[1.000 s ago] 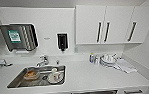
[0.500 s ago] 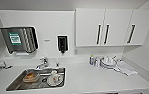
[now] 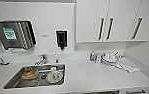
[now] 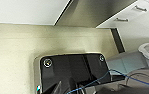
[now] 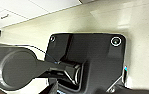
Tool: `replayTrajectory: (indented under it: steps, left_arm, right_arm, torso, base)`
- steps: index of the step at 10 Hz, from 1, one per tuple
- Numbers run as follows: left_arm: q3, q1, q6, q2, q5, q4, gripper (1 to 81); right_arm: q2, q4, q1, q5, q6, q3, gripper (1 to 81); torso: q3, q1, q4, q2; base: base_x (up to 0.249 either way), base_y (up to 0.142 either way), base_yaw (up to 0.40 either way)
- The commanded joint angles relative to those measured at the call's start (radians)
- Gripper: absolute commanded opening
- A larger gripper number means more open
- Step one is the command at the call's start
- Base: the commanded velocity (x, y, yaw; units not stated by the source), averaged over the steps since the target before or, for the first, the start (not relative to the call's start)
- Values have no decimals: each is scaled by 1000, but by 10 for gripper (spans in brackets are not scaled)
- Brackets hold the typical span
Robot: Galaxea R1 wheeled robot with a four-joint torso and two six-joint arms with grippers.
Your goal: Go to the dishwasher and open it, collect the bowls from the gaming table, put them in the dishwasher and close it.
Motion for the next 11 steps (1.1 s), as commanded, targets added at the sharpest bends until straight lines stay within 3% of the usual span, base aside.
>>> replayTrajectory:
  steps: [1,4,5,6,7,11]
  left_arm:
    - [236,-90,4,-219,-43,24,811]
    - [382,-244,1,-367,3,19,811]
    - [442,-272,-1,-421,18,19,811]
    - [486,-284,-1,-457,16,23,811]
    - [518,-304,-1,-488,18,25,811]
    - [566,-383,-1,-502,104,27,811]
  right_arm:
    - [-90,16,92,-50,8,101,811]
    - [-107,15,135,-55,8,133,811]
    - [-121,19,139,-55,10,130,811]
    - [-133,36,141,-53,8,127,811]
    - [-146,44,153,-53,8,132,811]
    - [-163,52,187,-55,10,162,811]
  torso:
    - [1,63,0,-98]
    - [-8,127,0,-201]
    - [-34,150,0,-237]
    - [-104,172,0,-274]
    - [-111,186,0,-299]
    - [-230,269,0,-429]
  base:
    - [0,0,0]
    - [0,0,0]
    - [0,0,0]
    - [0,0,0]
    - [0,0,0]
    - [0,0,0]
